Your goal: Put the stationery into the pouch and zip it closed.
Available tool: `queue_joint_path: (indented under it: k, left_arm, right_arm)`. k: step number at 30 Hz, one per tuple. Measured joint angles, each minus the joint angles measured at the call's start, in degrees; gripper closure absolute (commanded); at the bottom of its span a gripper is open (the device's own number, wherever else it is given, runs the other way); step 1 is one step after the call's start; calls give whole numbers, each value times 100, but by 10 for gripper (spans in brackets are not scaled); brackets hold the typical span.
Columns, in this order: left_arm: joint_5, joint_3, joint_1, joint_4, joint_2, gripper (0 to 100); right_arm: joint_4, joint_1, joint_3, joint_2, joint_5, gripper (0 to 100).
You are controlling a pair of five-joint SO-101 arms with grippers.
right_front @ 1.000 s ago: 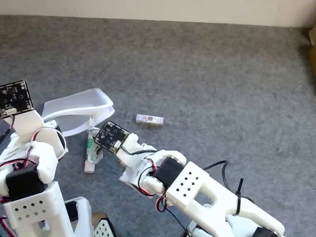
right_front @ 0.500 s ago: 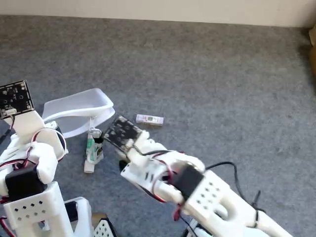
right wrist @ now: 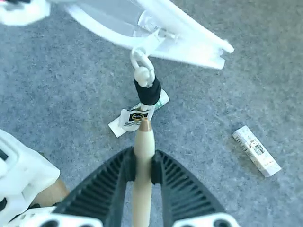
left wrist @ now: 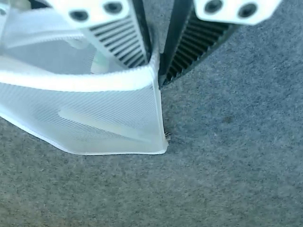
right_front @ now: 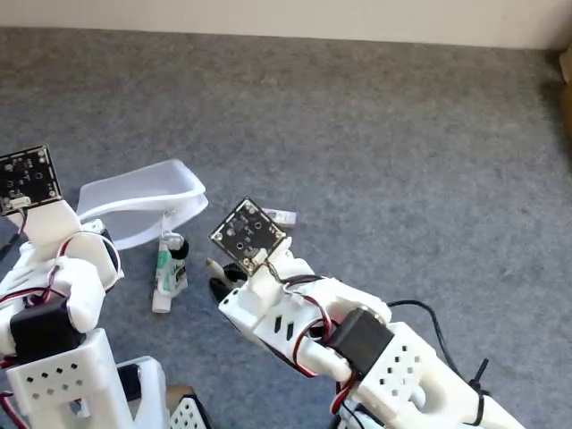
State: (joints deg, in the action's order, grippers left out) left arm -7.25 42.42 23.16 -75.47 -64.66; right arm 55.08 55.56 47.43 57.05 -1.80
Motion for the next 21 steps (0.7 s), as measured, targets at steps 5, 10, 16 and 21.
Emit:
queue_joint_path:
  k: [5,10,16,21]
  left_arm:
    - [0,0,0,0,0,992]
    - [0,0,0,0,0,992]
    - [0,0,0,0,0,992]
    - [0,0,0,0,0,992]
  right_arm:
    - [0,0,0,0,26,995]
    - [0,0,0,0,62,995]
    - [0,0,0,35,88,995]
    - [0,0,0,800,334,995]
